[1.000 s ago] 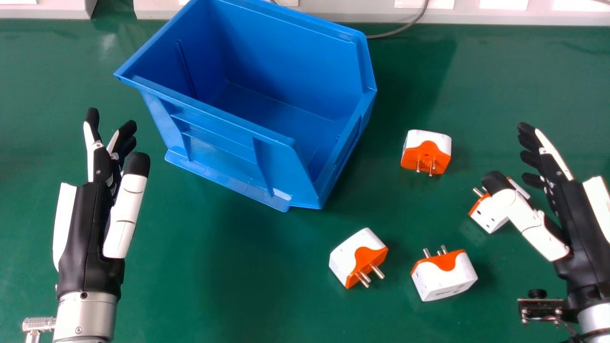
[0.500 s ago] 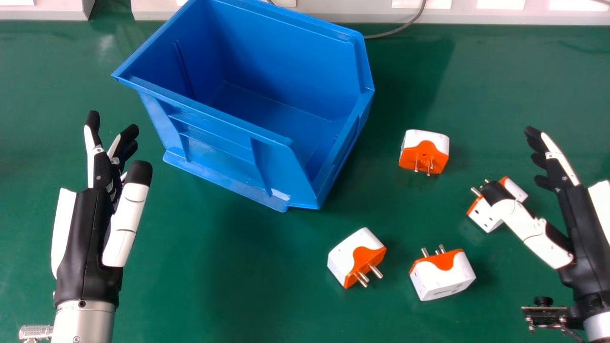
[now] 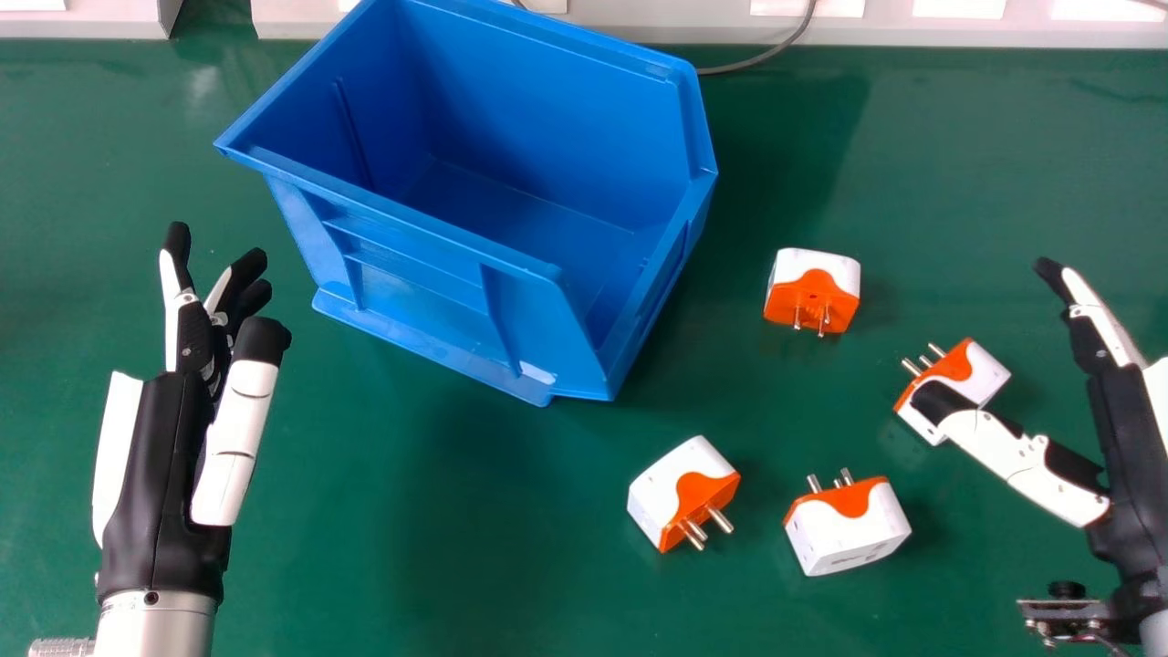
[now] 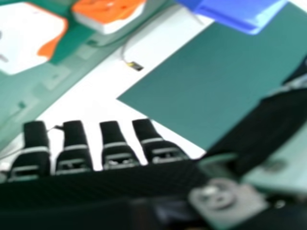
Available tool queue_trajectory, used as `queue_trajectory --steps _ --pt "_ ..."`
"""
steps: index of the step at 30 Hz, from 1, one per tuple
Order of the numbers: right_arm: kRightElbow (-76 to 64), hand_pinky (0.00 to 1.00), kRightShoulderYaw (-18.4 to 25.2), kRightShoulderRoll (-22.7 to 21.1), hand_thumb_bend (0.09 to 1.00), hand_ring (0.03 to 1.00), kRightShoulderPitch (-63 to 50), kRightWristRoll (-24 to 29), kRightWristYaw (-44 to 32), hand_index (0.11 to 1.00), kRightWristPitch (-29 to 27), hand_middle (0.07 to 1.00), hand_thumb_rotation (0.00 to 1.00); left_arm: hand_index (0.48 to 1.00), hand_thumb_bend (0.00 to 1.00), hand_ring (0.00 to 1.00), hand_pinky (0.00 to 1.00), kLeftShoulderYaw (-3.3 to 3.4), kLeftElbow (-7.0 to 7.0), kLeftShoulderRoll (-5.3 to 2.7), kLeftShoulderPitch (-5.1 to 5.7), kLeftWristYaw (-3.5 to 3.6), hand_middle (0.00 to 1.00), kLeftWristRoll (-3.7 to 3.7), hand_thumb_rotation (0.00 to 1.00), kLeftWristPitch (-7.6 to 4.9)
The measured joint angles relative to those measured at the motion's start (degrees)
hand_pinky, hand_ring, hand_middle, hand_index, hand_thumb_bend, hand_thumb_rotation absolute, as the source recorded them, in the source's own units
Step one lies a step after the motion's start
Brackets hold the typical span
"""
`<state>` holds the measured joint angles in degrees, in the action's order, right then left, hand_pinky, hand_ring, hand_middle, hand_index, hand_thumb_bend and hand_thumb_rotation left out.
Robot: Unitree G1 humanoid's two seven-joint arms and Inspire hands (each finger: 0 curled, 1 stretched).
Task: Pick all objects and put in blue box
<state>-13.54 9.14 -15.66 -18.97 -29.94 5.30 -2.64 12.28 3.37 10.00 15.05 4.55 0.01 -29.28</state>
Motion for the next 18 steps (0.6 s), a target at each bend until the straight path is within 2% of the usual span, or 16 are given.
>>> queue_trajectory --steps 4,14,18 --pt "-2.53 0.82 -0.87 0.01 0.69 0.897 0.17 -0.99 -1.98 0.918 5.98 0.922 0.69 0.962 0.73 0.93 0.86 -0.03 -0.5 -0.01 0.42 0.06 0.95 0.0 1.0 -0.02" --pt "-4.9 0.8 -5.56 -0.24 0.682 0.891 5.22 -9.33 -5.87 0.911 20.9 0.923 0.63 0.968 0.77 0.94 0.87 -0.15 -0.68 -0.01 0.85 0.47 0.96 -0.1 1.0 -0.07" --pt "-3.6 0.8 -7.89 -0.7 0.677 0.891 8.38 -12.33 -8.27 0.911 26.21 0.924 0.62 0.968 0.77 0.94 0.87 -0.28 -1.53 -0.06 1.07 0.52 0.96 -0.1 1.0 -0.06"
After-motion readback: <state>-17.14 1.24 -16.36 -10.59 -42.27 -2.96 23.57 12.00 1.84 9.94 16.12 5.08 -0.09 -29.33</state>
